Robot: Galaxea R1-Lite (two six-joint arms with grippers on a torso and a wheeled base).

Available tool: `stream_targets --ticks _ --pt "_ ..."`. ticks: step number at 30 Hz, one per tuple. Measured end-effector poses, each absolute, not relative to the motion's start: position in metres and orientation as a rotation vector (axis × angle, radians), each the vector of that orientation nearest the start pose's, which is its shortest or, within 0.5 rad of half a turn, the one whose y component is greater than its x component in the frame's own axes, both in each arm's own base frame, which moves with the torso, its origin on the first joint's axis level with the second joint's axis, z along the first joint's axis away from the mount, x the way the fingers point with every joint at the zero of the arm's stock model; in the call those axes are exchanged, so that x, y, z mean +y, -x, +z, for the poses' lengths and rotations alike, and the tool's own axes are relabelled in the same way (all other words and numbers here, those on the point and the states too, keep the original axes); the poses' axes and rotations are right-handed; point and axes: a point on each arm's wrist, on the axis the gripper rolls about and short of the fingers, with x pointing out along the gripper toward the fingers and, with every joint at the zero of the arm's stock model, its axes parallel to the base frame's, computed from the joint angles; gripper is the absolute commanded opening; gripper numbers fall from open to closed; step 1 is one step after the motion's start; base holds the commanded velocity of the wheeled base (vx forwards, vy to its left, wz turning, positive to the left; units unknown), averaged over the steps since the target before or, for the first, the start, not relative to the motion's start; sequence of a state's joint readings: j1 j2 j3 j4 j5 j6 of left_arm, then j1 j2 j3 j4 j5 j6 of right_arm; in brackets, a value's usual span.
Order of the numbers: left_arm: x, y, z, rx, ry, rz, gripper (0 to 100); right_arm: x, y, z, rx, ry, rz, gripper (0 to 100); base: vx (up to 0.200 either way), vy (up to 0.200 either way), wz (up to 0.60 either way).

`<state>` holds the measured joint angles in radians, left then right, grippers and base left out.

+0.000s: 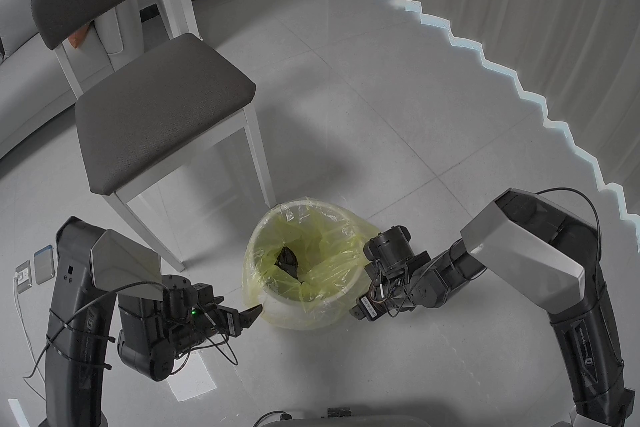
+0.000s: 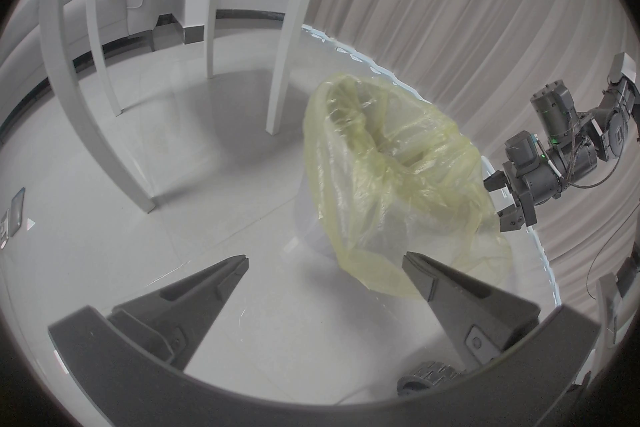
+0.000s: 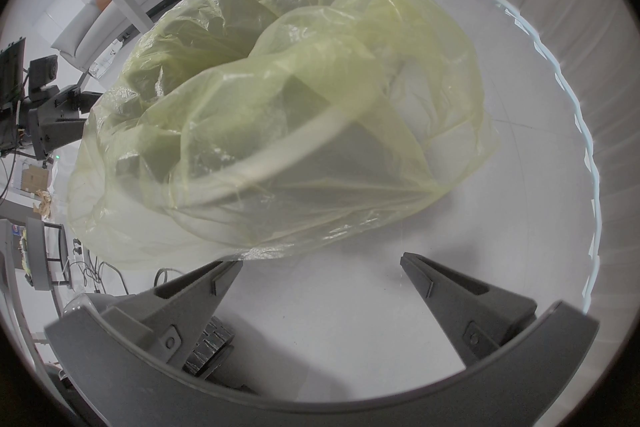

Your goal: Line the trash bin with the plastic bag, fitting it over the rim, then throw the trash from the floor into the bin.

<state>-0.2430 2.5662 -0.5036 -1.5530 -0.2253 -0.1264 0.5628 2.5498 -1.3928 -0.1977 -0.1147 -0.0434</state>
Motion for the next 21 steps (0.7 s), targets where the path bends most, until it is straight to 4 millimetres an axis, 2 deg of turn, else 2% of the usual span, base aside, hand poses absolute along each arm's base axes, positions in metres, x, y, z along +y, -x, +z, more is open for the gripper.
stream_targets --ticks 13,21 --pt "-0.035 -0.303 -0.066 0.568 0.12 -0.335 100 0.232 -0.376 -0.045 0.914 0.367 0.43 100 0.0 0.0 0.0" --pt "-0.013 -0.295 -0.049 0.549 0.15 -0.319 100 0.213 -0.363 -0.039 0.943 0.366 0.404 100 0.0 0.0 0.0"
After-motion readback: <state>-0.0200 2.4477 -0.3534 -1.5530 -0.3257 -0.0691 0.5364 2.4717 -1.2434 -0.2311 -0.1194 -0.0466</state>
